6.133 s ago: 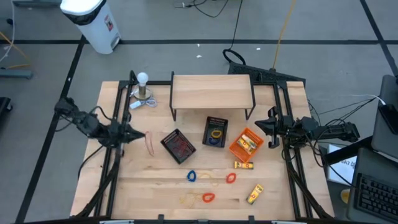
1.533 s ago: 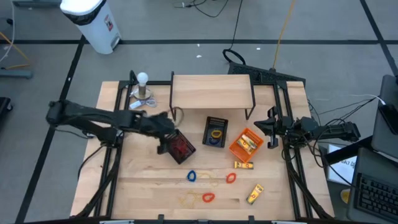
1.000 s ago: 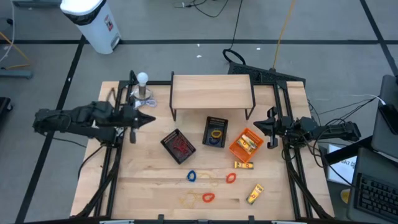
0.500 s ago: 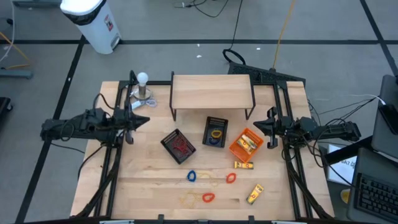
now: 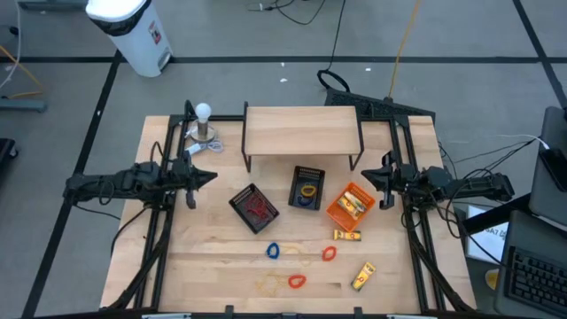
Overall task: Pick & Place Office Desk Supplies
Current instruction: Put the orange spring keychain into the right black bin
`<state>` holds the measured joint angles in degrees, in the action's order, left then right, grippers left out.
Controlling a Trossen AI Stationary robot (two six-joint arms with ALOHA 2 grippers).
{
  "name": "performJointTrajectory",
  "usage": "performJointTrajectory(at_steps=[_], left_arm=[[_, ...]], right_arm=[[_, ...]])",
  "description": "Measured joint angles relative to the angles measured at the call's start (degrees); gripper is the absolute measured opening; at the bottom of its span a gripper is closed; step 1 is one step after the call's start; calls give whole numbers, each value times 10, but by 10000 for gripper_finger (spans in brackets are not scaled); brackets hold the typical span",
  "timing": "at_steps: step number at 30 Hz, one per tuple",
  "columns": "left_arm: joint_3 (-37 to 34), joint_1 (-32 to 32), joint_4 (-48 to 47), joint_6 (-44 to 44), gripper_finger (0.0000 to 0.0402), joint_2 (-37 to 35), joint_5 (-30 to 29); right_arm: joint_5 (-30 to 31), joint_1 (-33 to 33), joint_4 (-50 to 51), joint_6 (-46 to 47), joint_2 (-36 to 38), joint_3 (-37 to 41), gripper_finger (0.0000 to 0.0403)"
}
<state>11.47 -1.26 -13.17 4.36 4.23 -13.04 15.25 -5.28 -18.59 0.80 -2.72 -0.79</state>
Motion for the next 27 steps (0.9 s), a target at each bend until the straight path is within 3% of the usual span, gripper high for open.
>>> performJointTrajectory(at_steps=[6,16,27], left_arm=[[-26,0,2,-6,2,-40,0],[-74,0,54,-3,2,-39,25],[-81,0,77,-2,2,-39,38]], right_arm=[[0,0,1,6,0,0,0],[-1,0,5,21,0,0,0],[-1,0,9,32,0,0,0]])
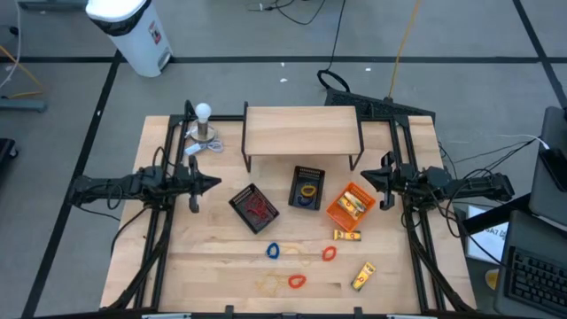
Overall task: Pick & Place Office Desk Supplies
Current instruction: Put the orange spring keychain into the right black bin
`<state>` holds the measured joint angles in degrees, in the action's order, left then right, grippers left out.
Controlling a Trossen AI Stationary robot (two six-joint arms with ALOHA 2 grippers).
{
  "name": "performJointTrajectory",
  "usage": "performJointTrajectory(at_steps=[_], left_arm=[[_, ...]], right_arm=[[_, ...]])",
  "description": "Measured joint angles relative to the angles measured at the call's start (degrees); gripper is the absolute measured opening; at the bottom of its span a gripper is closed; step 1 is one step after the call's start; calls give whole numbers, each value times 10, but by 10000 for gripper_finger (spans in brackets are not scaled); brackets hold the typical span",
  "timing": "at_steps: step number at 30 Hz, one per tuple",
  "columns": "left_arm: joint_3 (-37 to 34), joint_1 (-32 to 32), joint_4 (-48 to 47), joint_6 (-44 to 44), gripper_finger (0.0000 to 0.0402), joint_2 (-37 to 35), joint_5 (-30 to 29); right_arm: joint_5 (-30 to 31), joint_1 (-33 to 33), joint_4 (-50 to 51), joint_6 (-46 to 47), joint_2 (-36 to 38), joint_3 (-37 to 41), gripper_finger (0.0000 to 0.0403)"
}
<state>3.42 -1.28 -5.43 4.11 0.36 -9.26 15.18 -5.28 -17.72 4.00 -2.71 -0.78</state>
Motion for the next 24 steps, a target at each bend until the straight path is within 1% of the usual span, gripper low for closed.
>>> performJointTrajectory(at_steps=[4,8,13,18,22,24], left_arm=[[0,0,0,5,6,0,0],[0,0,0,12,8,0,0],[0,0,-1,12,3,0,0],[0,0,-1,10,13,0,0],[0,0,-2,11,6,0,0],[0,0,-2,11,3,0,0]], right_arm=[[0,0,-9,12,-9,-9,0],[0,-5,27,15,-59,-49,0],[2,-25,73,11,-168,-148,0],[14,-48,186,13,-305,-256,5],[11,-63,284,44,-408,-340,30],[-12,-72,321,63,-455,-378,53]])
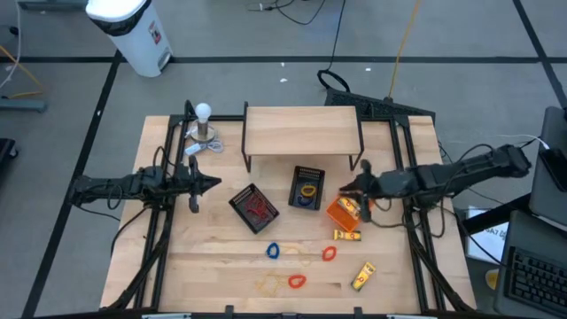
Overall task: Pick & Place Office Desk Supplies
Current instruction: Put the orange spring keychain into the right black bin
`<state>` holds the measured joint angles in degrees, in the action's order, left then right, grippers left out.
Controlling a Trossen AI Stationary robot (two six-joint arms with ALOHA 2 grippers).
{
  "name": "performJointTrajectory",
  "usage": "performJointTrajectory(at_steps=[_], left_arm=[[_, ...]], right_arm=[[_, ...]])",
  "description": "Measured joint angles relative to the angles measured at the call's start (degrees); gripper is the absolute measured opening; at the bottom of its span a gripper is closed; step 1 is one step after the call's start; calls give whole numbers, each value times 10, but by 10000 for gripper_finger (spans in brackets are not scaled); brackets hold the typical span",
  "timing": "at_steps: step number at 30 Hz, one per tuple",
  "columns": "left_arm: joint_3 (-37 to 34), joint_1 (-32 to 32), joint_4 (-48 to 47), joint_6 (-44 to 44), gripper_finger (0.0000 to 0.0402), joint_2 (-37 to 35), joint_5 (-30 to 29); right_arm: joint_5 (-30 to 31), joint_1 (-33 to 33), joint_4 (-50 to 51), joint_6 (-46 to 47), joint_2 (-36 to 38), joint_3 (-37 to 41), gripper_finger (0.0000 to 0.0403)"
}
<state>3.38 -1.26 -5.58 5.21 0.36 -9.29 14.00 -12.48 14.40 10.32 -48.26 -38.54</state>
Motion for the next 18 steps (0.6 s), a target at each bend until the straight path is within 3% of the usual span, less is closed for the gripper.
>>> performJointTrajectory(at_steps=[10,18], left_arm=[[0,0,0,10,12,0,0],[0,0,0,10,11,0,-1]], right_arm=[[-54,-53,84,-6,-152,-105,195],[-97,-98,31,40,-239,-105,223]])
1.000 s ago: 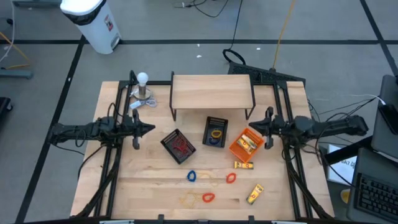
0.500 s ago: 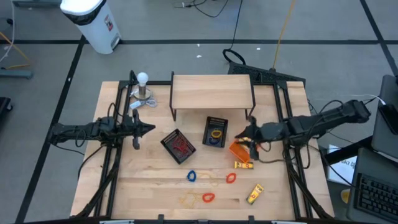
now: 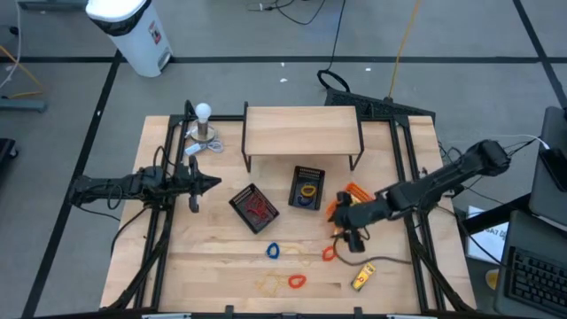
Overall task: Pick & Place Office Desk Supplies
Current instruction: Put the orange spring keychain into the right black bin
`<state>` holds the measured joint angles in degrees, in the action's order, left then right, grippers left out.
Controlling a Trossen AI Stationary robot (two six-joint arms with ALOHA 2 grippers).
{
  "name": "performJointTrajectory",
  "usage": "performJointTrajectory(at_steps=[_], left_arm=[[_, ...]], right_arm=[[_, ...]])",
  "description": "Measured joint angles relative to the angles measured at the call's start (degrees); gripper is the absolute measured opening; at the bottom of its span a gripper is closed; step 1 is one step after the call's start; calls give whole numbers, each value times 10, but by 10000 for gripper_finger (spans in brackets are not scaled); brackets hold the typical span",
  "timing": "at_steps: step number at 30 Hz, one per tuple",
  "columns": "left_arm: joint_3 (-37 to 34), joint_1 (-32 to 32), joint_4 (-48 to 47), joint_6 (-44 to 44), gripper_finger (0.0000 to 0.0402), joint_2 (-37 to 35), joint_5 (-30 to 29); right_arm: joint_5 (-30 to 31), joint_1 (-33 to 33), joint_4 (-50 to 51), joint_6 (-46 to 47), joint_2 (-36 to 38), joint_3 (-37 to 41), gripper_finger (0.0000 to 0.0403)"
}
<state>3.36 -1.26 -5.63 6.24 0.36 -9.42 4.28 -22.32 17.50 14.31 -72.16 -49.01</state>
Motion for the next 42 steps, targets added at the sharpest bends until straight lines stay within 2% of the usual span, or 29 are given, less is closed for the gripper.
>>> performJointTrajectory(at_steps=[5,13,20,28,35,42], left_arm=[[0,0,0,4,18,0,0],[0,0,0,15,3,0,0],[0,0,0,16,20,0,0],[0,0,0,21,3,0,1],[0,0,0,30,17,0,1],[0,0,0,34,12,0,1]], right_arm=[[2,-20,-28,0,-56,0,224],[3,-44,-41,-9,-135,0,224],[1,-64,-96,-20,-207,0,224],[-1,-67,-87,-16,-252,-2,212],[-20,-66,-86,-16,-260,-2,157],[-31,-66,-84,0,-260,-1,40]])
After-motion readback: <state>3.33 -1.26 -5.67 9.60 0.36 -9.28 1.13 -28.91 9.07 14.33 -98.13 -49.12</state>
